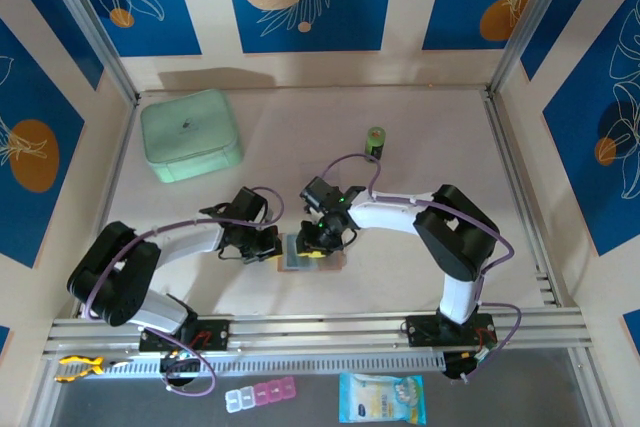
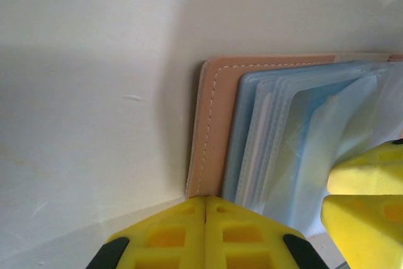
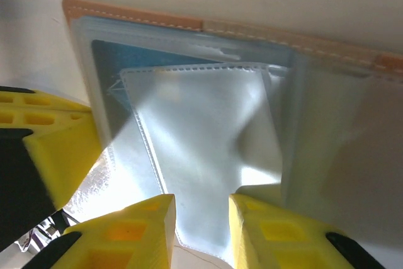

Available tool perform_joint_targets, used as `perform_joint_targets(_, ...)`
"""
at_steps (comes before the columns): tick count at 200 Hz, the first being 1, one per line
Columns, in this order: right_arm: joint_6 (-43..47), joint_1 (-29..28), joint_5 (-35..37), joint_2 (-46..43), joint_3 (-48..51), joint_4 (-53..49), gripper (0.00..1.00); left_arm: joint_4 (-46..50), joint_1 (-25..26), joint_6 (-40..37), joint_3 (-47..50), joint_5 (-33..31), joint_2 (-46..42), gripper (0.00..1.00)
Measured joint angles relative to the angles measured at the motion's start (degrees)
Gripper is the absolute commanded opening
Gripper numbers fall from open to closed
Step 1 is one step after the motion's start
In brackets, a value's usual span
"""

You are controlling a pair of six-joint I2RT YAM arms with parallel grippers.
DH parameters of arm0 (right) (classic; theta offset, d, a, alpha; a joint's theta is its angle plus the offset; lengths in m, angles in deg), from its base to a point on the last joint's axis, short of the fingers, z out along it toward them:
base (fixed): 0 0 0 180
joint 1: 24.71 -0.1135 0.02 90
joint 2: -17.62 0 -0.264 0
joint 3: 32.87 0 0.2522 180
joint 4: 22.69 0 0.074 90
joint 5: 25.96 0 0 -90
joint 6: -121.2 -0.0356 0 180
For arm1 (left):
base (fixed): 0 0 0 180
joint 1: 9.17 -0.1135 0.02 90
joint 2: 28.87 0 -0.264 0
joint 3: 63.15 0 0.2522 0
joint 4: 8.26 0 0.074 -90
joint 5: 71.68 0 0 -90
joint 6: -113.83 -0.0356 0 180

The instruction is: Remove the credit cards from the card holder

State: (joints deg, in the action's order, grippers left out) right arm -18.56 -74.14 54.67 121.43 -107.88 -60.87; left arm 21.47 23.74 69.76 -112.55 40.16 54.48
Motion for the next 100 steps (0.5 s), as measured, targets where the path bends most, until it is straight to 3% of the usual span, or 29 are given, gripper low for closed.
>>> perform_joint_targets(52, -0.04, 0.50, -0.13, -0.33, 1.29, 1.09, 0.30, 2.10, 0.00, -0.02, -1.18, -0.74, 0.09, 0.03)
perform_joint_targets(100, -0.94, 1.29, -1.25, -2.78, 5.05, 4.48, 0.29, 3.43, 0.00, 0.42, -2.99, -0.94, -3.04, 0.14)
